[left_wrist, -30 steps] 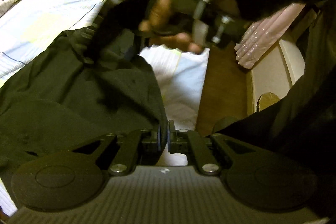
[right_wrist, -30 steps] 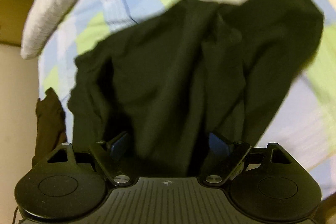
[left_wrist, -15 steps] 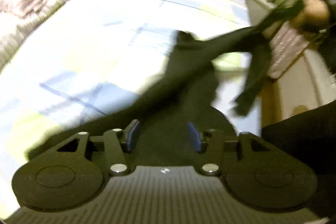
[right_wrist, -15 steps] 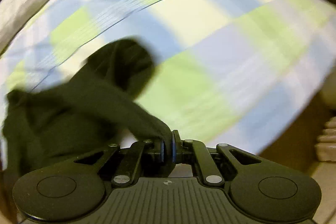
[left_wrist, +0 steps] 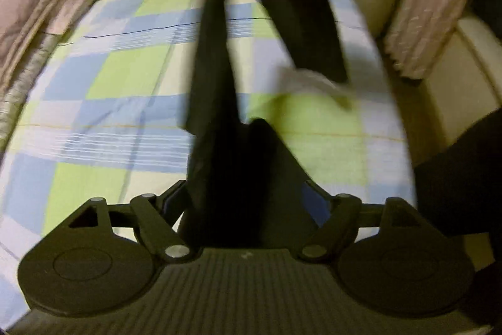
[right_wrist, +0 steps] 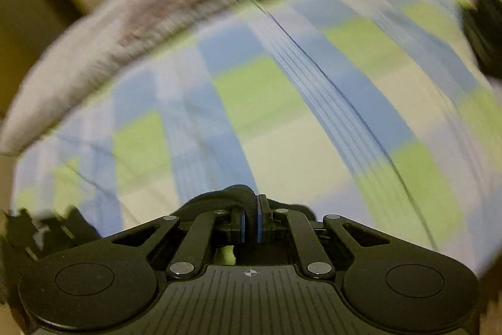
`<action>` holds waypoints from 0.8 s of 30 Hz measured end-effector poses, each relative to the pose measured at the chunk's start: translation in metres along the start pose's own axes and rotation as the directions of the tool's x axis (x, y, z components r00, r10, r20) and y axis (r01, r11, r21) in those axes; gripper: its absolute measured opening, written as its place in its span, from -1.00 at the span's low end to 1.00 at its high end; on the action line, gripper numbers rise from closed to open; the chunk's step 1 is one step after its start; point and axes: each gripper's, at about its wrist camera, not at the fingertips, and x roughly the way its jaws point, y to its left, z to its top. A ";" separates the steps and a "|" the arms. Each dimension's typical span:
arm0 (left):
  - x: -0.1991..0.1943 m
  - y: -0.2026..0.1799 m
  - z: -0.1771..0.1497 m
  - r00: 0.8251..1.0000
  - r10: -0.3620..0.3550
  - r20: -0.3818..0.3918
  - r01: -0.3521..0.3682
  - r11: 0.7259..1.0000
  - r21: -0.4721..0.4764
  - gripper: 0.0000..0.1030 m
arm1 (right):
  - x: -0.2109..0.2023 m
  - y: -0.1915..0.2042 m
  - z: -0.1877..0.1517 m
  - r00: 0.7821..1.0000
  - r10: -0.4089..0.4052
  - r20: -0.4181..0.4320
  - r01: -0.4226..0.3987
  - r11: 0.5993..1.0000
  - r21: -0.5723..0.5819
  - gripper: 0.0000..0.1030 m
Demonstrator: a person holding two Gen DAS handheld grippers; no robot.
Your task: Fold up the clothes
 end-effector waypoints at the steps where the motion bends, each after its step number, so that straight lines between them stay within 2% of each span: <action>1: 0.007 0.002 0.006 0.999 0.044 -0.011 -0.044 0.999 -0.012 0.38 | 0.002 0.002 0.020 0.999 0.035 0.022 -0.034 0.999 -0.038 -0.90; 4: 0.018 0.028 0.019 0.989 0.145 -0.025 -0.147 0.984 -0.100 0.16 | 0.007 0.021 0.068 0.991 0.117 0.066 -0.105 0.981 -0.165 -0.90; 6: 0.021 0.049 0.023 0.982 0.187 -0.028 -0.189 0.969 -0.160 0.16 | 0.014 0.034 0.086 0.982 0.171 0.075 -0.151 0.963 -0.224 -0.90; 8: 0.027 0.067 0.024 0.987 0.157 -0.024 -0.159 0.970 -0.182 0.08 | 0.024 0.047 0.095 0.974 0.211 0.078 -0.183 0.946 -0.269 -0.89; 10: 0.034 0.083 0.023 0.994 0.108 -0.027 -0.111 0.974 -0.199 -0.88 | 0.035 0.058 0.095 0.969 0.236 0.076 -0.205 0.935 -0.288 -0.89; 13: 0.044 0.098 0.013 0.996 0.074 -0.051 -0.083 0.974 -0.210 -0.90 | 0.049 0.064 0.078 0.975 0.210 0.073 -0.182 0.943 -0.278 -0.86; 14: 0.041 0.102 0.007 0.996 0.074 -0.053 -0.084 0.969 -0.231 -0.90 | 0.050 0.061 0.067 0.980 0.180 0.082 -0.153 0.952 -0.266 -0.39; 15: 0.036 0.109 0.000 0.995 0.080 -0.053 -0.091 0.962 -0.256 -0.90 | 0.051 0.057 0.053 0.985 0.144 0.099 -0.116 0.962 -0.248 0.44; 16: 0.030 0.117 -0.005 0.995 0.086 -0.053 -0.098 0.955 -0.279 -0.91 | 0.052 0.053 0.039 0.987 0.107 0.116 -0.079 0.970 -0.229 0.75; 17: 0.023 0.124 -0.012 0.994 0.095 -0.052 -0.106 0.947 -0.302 -0.91 | 0.052 0.047 0.023 0.988 0.087 0.125 -0.063 0.980 -0.188 0.84; 18: 0.015 0.133 -0.020 0.993 0.103 -0.051 -0.114 0.939 -0.323 -0.91 | 0.054 0.039 0.003 0.992 0.077 0.101 -0.066 0.992 -0.108 0.84; 20: 0.000 0.154 -0.033 0.992 0.119 -0.051 -0.129 0.922 -0.365 -0.90 | 0.067 0.027 -0.045 0.997 0.077 -0.003 -0.077 0.996 0.054 0.84; 22: -0.014 0.176 -0.045 0.989 0.137 -0.056 -0.148 0.903 -0.404 -0.91 | 0.086 0.031 -0.096 0.989 0.112 -0.092 -0.095 0.981 0.167 0.84; 24: -0.026 0.198 -0.060 0.986 0.155 -0.066 -0.168 0.880 -0.444 -0.91 | 0.108 0.053 -0.135 0.975 0.164 -0.151 -0.131 0.969 0.209 0.84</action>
